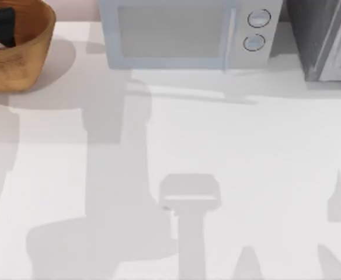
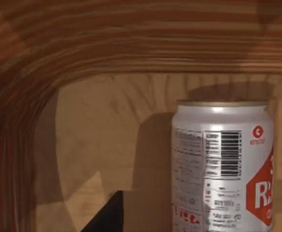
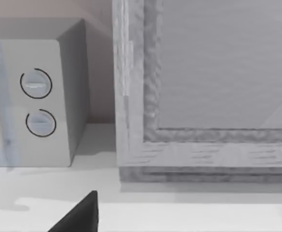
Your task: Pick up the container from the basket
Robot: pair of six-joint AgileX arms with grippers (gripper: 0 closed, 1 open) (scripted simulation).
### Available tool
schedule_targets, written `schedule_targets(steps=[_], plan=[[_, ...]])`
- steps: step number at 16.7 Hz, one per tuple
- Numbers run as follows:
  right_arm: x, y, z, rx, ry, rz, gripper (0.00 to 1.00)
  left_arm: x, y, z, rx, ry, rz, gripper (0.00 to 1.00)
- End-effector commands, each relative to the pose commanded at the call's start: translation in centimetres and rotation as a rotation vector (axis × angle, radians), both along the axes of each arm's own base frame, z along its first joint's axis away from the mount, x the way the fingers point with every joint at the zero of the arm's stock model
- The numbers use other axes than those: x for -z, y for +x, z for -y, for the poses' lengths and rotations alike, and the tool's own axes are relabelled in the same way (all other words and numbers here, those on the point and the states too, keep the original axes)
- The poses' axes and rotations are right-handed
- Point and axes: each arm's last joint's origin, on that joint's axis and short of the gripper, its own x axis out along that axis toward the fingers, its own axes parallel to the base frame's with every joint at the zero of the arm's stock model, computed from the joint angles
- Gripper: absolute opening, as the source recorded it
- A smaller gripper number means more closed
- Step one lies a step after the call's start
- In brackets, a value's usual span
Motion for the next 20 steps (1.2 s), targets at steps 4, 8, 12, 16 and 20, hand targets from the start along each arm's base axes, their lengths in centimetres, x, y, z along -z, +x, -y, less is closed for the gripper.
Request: schedule_targets(steps=[4, 8, 12, 16, 20], plan=[[0.0, 0.0, 0.0, 0.0, 0.0, 0.0, 1.0, 2.6, 0.8, 0.4, 0.001, 0.0, 0.001, 1.0], [0.0, 0.0, 0.0, 0.0, 0.0, 0.0, 1.0, 4.0, 1.1, 0.6, 0.001, 0.0, 0.001, 1.0], [0.0, 0.0, 0.0, 0.0, 0.0, 0.0, 1.0, 4.0, 1.1, 0.6, 0.001, 0.0, 0.001, 0.92], [0.0, 0.0, 0.0, 0.0, 0.0, 0.0, 1.0, 4.0, 1.1, 0.6, 0.001, 0.0, 0.001, 0.62], [0.0, 0.0, 0.0, 0.0, 0.0, 0.0, 1.0, 4.0, 1.1, 0.6, 0.001, 0.0, 0.001, 0.32]])
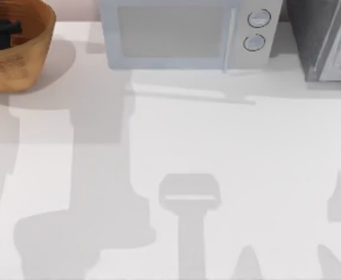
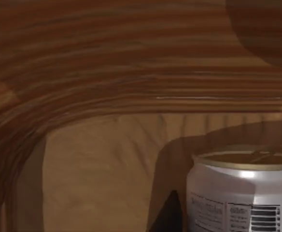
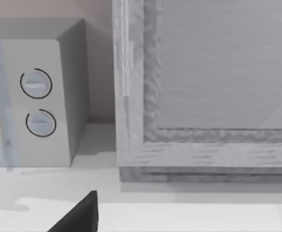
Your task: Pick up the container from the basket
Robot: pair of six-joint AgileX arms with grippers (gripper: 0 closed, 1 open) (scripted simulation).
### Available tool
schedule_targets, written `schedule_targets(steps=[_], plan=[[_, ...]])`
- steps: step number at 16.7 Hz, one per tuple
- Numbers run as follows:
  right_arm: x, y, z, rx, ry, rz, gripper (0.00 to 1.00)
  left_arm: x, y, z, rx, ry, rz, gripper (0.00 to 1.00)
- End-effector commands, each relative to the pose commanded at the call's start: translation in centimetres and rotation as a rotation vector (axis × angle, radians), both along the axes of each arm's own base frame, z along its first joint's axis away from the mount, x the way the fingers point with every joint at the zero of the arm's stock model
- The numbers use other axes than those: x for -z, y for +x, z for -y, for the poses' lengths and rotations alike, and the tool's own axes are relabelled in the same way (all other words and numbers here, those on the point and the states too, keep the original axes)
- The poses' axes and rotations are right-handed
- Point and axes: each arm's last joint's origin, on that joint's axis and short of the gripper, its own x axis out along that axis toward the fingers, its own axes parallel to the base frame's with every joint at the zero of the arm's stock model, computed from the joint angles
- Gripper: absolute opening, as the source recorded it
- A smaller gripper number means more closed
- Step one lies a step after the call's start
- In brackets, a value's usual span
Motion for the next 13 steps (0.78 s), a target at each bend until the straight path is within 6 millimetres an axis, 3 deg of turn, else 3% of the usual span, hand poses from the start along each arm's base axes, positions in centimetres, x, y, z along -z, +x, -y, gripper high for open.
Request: schedule_targets(steps=[4, 12, 13], plan=[[0.0, 0.0, 0.0, 0.0, 0.0, 0.0, 1.0, 0.0, 0.0, 0.0, 0.0, 0.0, 0.0, 0.02], [0.0, 0.0, 0.0, 0.0, 0.0, 0.0, 1.0, 0.0, 0.0, 0.0, 0.0, 0.0, 0.0, 0.0], [0.0, 0.0, 0.0, 0.0, 0.0, 0.0, 1.0, -1.9, -0.1, -0.1, -0.001, 0.003, 0.039, 0.0]])
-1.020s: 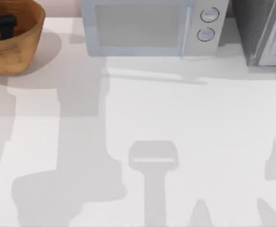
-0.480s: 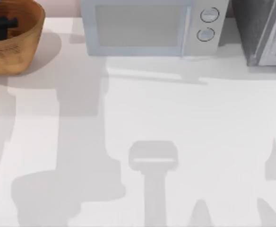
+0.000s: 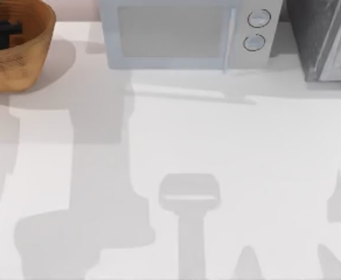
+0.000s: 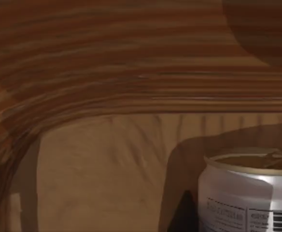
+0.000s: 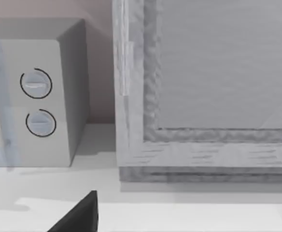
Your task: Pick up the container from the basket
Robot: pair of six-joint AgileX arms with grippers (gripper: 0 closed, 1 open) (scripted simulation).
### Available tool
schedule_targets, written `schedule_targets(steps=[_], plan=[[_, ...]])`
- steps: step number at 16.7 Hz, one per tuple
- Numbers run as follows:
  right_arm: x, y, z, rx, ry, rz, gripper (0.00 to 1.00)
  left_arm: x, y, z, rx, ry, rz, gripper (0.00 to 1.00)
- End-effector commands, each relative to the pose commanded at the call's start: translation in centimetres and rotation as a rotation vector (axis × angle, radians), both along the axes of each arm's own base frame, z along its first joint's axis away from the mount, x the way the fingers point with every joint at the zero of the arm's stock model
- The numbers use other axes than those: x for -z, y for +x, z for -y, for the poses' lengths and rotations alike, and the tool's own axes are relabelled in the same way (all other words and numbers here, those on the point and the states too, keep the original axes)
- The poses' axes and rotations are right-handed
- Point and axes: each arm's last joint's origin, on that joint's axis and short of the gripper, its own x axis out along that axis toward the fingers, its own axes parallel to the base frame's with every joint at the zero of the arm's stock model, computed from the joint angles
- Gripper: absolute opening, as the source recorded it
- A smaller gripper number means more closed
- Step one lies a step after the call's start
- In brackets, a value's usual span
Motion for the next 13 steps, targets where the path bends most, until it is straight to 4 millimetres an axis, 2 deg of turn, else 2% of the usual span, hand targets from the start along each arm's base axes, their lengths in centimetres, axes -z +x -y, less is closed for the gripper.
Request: schedule_targets(steps=[3, 6, 8, 10, 13], plan=[[0.0, 0.0, 0.0, 0.0, 0.0, 0.0, 1.0, -0.6, -0.1, 0.2, 0.0, -0.005, 0.003, 0.0], [0.0, 0.0, 0.0, 0.0, 0.0, 0.0, 1.0, -3.3, -0.3, 1.5, 0.015, -0.023, 0.039, 0.0], [0.0, 0.0, 0.0, 0.0, 0.0, 0.0, 1.0, -6.3, -0.9, 3.0, 0.038, -0.044, 0.084, 0.0], [0.0, 0.0, 0.0, 0.0, 0.0, 0.0, 1.0, -10.3, -2.3, 4.8, 0.068, -0.064, 0.152, 0.0], [0.0, 0.0, 0.0, 0.0, 0.0, 0.0, 1.0, -16.6, -6.3, 7.3, 0.117, -0.091, 0.279, 0.0]])
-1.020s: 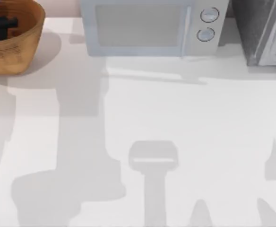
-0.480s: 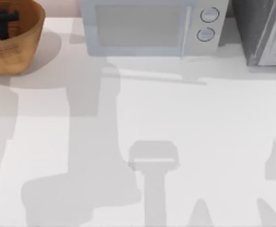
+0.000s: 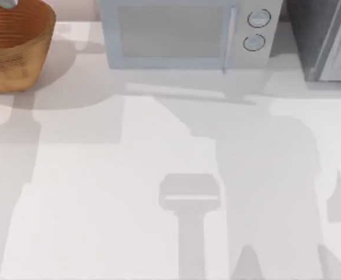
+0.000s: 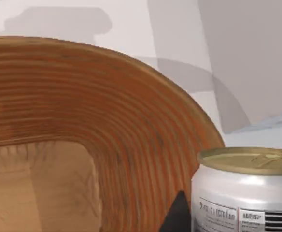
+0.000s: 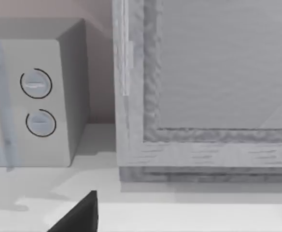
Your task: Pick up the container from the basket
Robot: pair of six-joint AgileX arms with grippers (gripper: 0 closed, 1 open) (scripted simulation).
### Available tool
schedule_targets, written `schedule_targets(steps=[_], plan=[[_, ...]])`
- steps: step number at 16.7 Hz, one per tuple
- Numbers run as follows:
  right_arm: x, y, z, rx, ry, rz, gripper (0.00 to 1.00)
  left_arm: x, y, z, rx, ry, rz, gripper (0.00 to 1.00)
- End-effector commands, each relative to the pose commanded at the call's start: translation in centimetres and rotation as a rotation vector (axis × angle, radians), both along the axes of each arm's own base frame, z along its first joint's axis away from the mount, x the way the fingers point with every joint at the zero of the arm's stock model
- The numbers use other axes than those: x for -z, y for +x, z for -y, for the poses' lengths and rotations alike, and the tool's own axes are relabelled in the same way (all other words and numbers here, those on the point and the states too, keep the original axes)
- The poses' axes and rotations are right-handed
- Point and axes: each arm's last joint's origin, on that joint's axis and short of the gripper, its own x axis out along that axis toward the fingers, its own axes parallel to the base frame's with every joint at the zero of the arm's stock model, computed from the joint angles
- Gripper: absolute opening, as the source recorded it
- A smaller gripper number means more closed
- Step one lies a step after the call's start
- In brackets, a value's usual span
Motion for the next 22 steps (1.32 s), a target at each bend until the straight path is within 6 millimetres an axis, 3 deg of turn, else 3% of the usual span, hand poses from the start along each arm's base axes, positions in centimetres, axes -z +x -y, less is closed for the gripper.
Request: schedule_targets(steps=[3, 5, 7, 9, 12, 15, 18, 22], plan=[[0.0, 0.0, 0.0, 0.0, 0.0, 0.0, 1.0, -4.8, -6.2, 2.0, 0.041, -0.024, 0.131, 0.0], [0.0, 0.0, 0.0, 0.0, 0.0, 0.0, 1.0, -6.9, -11.2, 2.8, 0.058, -0.033, 0.225, 0.0], [0.0, 0.0, 0.0, 0.0, 0.0, 0.0, 1.0, -7.6, -16.5, 3.1, 0.063, -0.035, 0.32, 0.0], [0.0, 0.0, 0.0, 0.0, 0.0, 0.0, 1.0, -7.0, -21.7, 3.2, 0.058, -0.032, 0.415, 0.0], [0.0, 0.0, 0.0, 0.0, 0.0, 0.0, 1.0, -4.0, -28.4, 2.9, 0.028, -0.017, 0.555, 0.0], [0.0, 0.0, 0.0, 0.0, 0.0, 0.0, 1.0, 0.7, -33.3, 2.4, -0.026, 0.008, 0.684, 0.0], [0.0, 0.0, 0.0, 0.0, 0.0, 0.0, 1.0, 5.9, -36.2, 1.9, -0.098, 0.04, 0.795, 0.0], [0.0, 0.0, 0.0, 0.0, 0.0, 0.0, 1.0, 12.0, -37.5, 1.3, -0.205, 0.087, 0.898, 0.0]])
